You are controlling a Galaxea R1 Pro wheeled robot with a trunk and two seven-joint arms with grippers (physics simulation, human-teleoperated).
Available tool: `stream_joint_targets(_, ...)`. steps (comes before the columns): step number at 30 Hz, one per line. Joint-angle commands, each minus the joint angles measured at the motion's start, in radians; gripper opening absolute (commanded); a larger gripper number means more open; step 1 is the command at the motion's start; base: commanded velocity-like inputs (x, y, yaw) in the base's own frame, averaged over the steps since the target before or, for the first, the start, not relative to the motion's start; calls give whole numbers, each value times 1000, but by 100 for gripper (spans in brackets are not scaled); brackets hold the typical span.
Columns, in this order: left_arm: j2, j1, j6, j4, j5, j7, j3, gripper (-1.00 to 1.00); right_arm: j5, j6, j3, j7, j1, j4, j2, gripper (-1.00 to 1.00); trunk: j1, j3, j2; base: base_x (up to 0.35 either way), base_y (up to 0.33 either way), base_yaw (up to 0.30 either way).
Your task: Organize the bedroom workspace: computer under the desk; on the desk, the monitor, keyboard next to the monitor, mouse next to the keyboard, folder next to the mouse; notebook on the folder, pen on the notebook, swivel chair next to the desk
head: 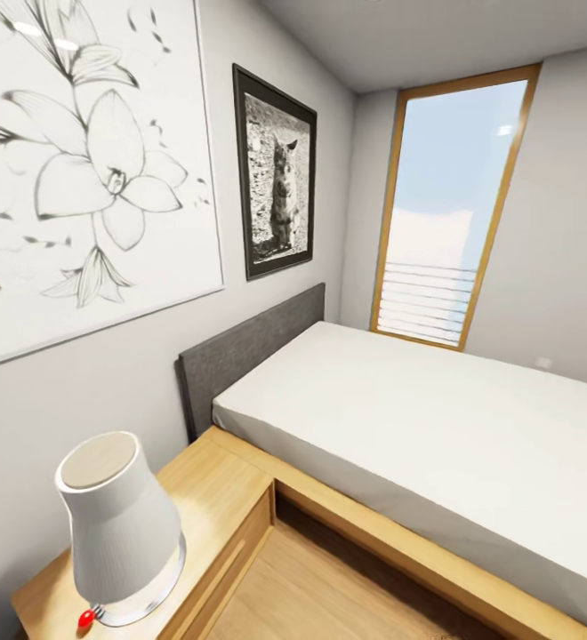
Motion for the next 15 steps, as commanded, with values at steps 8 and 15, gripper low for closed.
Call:
stream_joint_targets(8,0,0,-2,-1,1,1,0,100,-19,-5,-2,-1,-29,1,-37,100,0,-1,-1,0,0,-300)
stream_joint_targets(15,1,0,-6,-1,2,1,1,100,-54,-18,-2,0,-43,0,-54,100,0,-1,-1,0,0,-300)
